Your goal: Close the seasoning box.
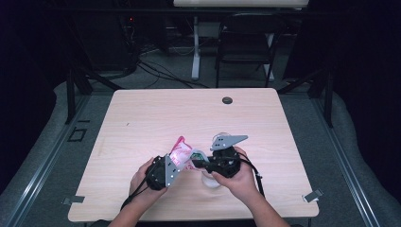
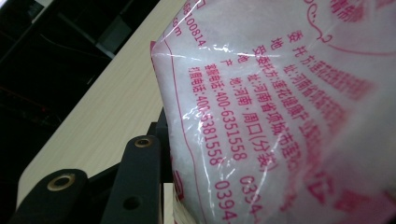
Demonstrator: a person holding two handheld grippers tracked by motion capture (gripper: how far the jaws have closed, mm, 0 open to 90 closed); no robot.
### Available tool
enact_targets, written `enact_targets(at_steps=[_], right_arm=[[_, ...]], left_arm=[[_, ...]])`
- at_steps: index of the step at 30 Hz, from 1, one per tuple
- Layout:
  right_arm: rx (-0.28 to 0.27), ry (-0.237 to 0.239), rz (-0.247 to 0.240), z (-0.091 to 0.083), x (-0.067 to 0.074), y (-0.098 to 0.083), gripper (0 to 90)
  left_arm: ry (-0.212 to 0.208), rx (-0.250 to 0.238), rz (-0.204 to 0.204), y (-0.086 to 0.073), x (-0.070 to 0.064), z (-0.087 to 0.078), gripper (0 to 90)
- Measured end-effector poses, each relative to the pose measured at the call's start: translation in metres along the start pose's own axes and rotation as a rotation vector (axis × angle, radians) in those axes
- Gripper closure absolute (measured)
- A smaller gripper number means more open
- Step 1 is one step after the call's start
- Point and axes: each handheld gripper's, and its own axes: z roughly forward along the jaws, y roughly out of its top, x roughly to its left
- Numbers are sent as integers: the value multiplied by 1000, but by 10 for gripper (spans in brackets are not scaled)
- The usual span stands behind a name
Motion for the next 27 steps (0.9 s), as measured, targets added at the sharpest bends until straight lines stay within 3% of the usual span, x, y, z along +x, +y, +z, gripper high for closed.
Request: enact_targets(at_steps=[9,16,27], right_arm=[[-1,-9,-6,-1,-1,0,900],[2,-33,-27,-2,0,1,900],[-22,-42,-11,-10,-5,1,900]], left_arm=[[65,8,79,5,3,-2,633],[93,13,133,9,7,-1,633],[134,18,212,22,10,1,634]])
